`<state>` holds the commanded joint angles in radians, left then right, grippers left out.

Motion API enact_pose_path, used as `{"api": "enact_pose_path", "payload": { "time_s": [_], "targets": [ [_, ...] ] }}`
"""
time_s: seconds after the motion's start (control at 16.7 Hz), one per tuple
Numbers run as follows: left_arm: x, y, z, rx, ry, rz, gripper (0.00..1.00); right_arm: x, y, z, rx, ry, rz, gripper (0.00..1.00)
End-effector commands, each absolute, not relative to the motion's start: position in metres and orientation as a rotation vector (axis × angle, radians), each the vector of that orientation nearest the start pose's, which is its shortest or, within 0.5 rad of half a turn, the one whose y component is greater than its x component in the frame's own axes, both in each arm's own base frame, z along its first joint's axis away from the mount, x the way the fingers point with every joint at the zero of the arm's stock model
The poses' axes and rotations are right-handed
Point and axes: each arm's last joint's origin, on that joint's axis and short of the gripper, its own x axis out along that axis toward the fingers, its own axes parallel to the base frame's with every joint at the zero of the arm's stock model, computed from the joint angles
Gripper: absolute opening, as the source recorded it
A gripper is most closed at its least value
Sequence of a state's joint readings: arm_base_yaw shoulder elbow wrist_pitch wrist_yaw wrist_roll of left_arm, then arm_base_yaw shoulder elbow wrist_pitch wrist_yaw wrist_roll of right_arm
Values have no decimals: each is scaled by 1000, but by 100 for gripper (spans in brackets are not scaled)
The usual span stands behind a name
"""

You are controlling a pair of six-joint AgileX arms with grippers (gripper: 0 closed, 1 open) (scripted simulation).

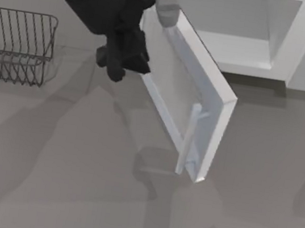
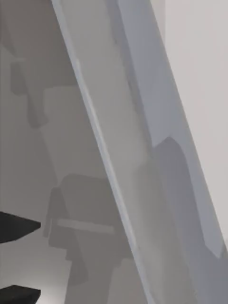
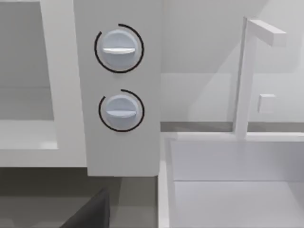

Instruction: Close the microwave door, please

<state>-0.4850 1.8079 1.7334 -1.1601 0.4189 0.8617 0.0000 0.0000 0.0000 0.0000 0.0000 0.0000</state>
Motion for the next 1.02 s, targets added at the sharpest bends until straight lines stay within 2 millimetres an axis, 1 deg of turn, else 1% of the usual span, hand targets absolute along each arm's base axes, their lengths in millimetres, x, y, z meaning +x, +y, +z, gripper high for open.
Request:
{"api": "enact_pose_path", "payload": {
  "time_s": [0.06, 0.12, 0.66, 0.9, 1.02],
  "targets": [
    [322, -179, 307, 728, 856, -1272, 2, 106, -1, 160, 0, 0, 0, 100],
    [322, -179, 307, 728, 856, -1272, 0, 106, -1, 160, 0, 0, 0, 100],
    [323, -179, 308, 728, 855, -1270, 0, 106, -1, 160, 0, 0, 0, 100],
    [323, -196, 305, 725, 868, -1272, 0, 106, -1, 160, 0, 0, 0, 100],
    [322, -198, 307, 727, 856, -1270, 0, 106, -1, 160, 0, 0, 0, 100]
  ]
}}
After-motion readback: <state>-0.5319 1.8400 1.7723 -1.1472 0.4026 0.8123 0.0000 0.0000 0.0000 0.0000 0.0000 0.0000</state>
